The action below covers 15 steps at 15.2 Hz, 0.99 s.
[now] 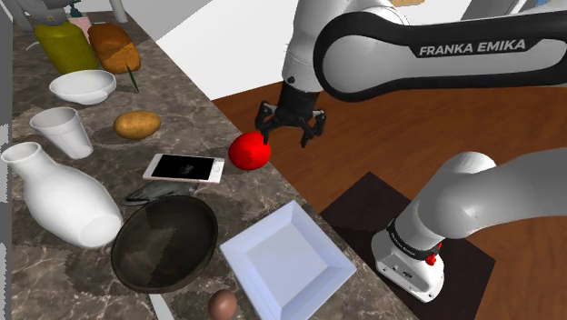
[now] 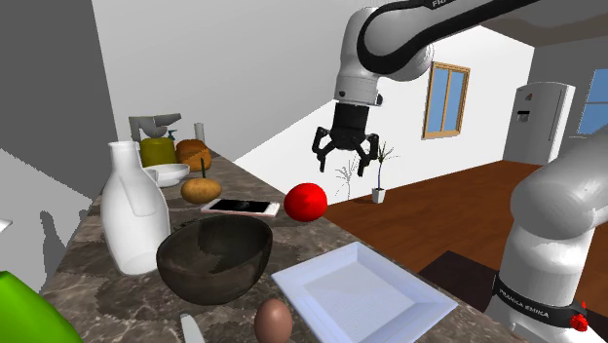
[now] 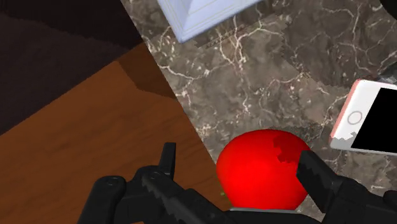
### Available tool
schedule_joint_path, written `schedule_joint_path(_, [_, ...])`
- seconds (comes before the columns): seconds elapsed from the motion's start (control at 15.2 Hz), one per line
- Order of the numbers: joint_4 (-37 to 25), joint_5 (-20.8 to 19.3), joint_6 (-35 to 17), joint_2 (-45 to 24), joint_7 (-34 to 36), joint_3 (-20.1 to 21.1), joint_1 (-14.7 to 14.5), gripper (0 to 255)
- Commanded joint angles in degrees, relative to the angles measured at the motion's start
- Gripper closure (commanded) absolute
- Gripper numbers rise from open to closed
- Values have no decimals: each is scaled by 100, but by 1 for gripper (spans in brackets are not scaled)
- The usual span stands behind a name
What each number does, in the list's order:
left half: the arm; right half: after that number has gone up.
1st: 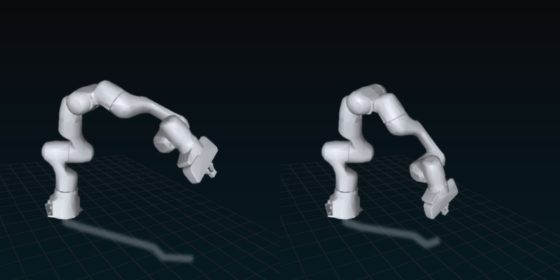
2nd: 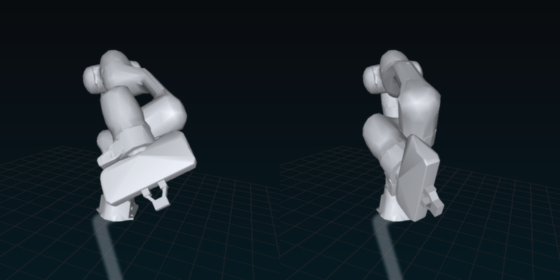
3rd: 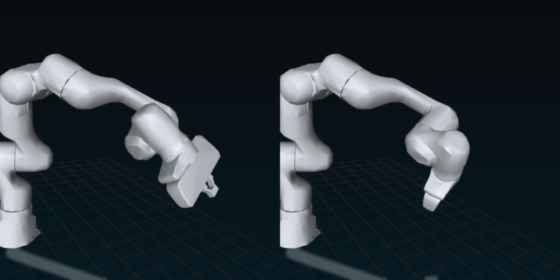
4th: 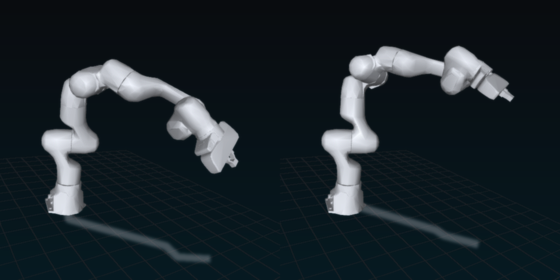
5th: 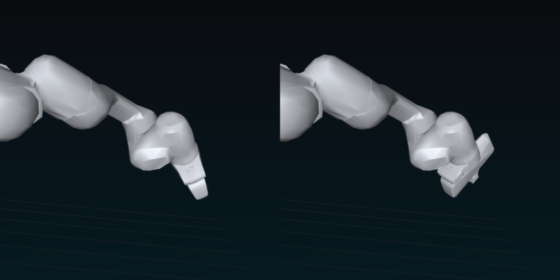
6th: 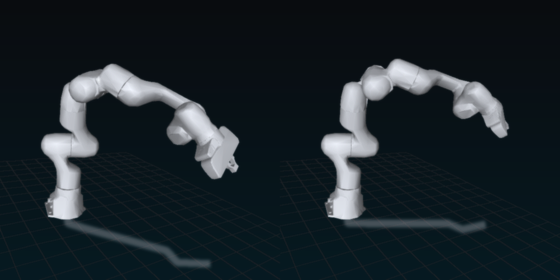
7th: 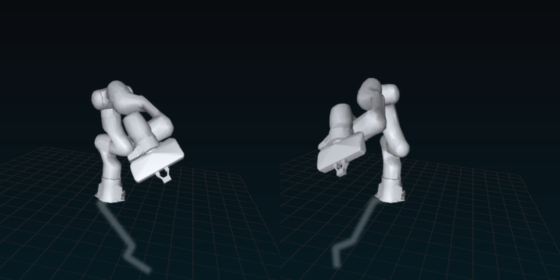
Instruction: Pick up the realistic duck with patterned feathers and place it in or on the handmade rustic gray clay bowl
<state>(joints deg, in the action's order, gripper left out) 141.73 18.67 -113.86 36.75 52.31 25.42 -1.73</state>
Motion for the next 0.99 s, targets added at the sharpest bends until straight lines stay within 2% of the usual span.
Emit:
schedule_joint_path(0.0, [-165, 144, -250, -292, 485, 291, 52, 0])
schedule_joint_path(0.26, [-588, 247, -751, -963, 1413, 867, 251, 0])
schedule_joint_path(0.53, [-1126, 74, -1241, -1744, 2425, 1470, 545, 0])
schedule_joint_path(0.73, [-1599, -311, -1583, -2421, 3293, 1939, 809, 0])
schedule_joint_path(0.92, [-2133, -1003, -1869, -3216, 4315, 2370, 1030, 0])
